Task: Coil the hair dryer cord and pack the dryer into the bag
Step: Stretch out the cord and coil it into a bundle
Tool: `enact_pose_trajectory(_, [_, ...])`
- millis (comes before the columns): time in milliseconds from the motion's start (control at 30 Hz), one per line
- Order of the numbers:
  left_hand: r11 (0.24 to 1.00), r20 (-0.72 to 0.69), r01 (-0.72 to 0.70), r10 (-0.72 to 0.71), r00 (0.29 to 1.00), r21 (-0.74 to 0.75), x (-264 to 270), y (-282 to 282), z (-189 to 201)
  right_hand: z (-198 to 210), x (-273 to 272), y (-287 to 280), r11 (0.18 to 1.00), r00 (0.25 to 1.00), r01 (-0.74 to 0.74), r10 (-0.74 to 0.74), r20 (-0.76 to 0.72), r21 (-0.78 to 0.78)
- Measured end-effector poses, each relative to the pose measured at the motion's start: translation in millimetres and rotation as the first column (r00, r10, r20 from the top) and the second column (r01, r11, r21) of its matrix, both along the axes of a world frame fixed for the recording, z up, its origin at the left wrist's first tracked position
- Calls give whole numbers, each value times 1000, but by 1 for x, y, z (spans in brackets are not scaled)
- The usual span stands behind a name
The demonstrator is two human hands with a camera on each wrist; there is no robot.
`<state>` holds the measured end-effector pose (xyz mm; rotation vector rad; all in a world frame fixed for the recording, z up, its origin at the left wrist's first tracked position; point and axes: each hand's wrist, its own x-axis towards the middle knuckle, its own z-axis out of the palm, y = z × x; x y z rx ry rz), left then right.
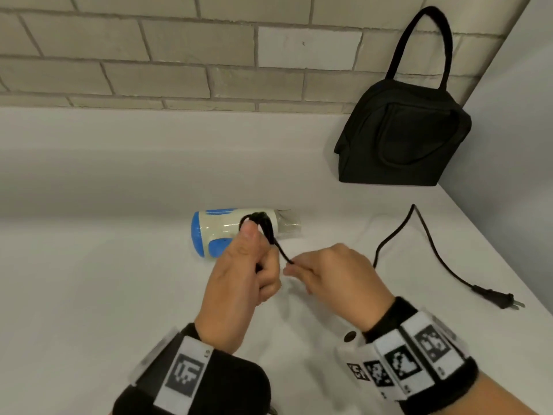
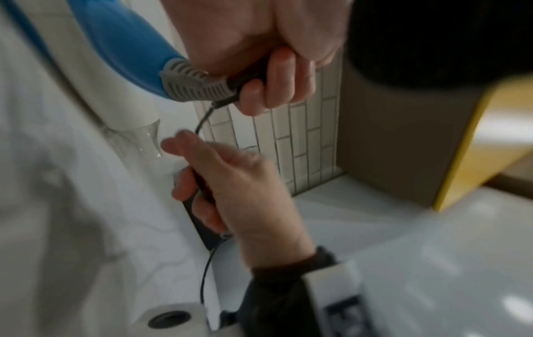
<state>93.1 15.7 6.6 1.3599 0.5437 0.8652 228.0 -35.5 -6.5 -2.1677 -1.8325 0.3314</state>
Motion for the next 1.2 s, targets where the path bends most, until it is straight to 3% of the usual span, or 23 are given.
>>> enact_pose_trajectory(67, [982,-70,-1,15,997,190,6,-4,-6,-1,-16,-1,996,991,-77,80,105,-33])
enact_pose_trajectory(300, [905,-137,-35,103,985,425,10,-6,-31,11,-32,-22,936,940,-333,322,-110,-111])
enact_pose_trajectory(433, [865,-248,41,98,964,500,6,-3,-40,27,-26,-27,953,956,-293,292,-24,-72])
enact_pose_trajectory(600, [822,-336,96,120,934,561,1,-3,-39,44,-12,-30,975,972,-207,215,-97,80])
enact_pose_trajectory(767, [872,-364,151,33,931,465,-3,-6,-32,46,13,-28,971,974,-214,220,-49,104])
enact_pose_trajectory(900, [920,-346,203,-81,935,335,-4,-9,-32,37,14,-19,917,915,-394,385,122,63])
enact_pose_trajectory(967, [947,-327,230,-149,933,225,-5,-11,-30,32,15,-11,891,888,-449,439,135,60])
enact_pose_trajectory(1100, [967,-214,253,-253,944,-25,-6,-6,-28,28,16,7,905,909,-416,414,-46,-84])
enact_pose_trajectory(1200, [939,-106,280,-305,946,-200,-6,3,-29,21,12,17,913,890,-408,391,-235,-25])
